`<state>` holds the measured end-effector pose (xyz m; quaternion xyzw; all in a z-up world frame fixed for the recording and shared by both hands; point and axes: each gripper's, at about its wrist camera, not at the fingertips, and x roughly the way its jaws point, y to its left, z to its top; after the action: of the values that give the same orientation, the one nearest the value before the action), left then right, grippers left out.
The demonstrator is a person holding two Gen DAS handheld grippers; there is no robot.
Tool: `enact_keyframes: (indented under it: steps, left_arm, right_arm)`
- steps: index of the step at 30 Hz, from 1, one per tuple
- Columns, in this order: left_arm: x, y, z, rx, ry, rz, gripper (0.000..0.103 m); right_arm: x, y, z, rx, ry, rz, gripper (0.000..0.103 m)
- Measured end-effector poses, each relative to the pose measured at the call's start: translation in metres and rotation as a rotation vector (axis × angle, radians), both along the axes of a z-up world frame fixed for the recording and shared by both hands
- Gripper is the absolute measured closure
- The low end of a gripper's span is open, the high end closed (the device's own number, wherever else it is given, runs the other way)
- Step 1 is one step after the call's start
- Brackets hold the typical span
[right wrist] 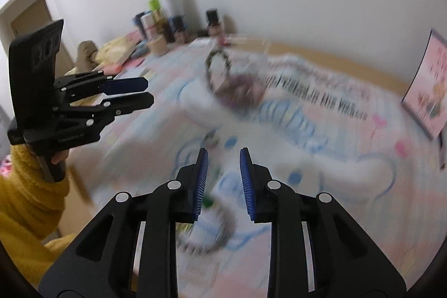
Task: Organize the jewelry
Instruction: 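Grasp the gold rings with the left gripper while the right grasps the grey bead bracelet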
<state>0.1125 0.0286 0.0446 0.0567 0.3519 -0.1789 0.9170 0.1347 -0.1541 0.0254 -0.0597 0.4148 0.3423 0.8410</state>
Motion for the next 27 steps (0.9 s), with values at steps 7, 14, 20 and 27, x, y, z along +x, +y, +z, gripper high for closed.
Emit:
enact_keyframes:
  steps: [7, 14, 20, 27]
  left_arm:
    - [-0.037, -0.015, -0.023, -0.009, 0.09, -0.074, 0.07]
    - [-0.057, -0.031, -0.038, 0.043, 0.114, -0.123, 0.07]
    - [-0.063, -0.039, -0.05, 0.087, 0.141, -0.138, 0.07]
    - [-0.061, -0.036, -0.053, 0.063, 0.156, -0.123, 0.07]
  right_arm:
    - [-0.021, -0.01, -0.019, -0.072, 0.02, -0.023, 0.079]
    - [-0.026, -0.011, -0.029, -0.103, 0.014, -0.041, 0.079]
    - [-0.027, -0.007, -0.035, -0.119, 0.007, -0.035, 0.079]
    - [-0.026, -0.009, -0.045, -0.121, 0.018, -0.044, 0.081]
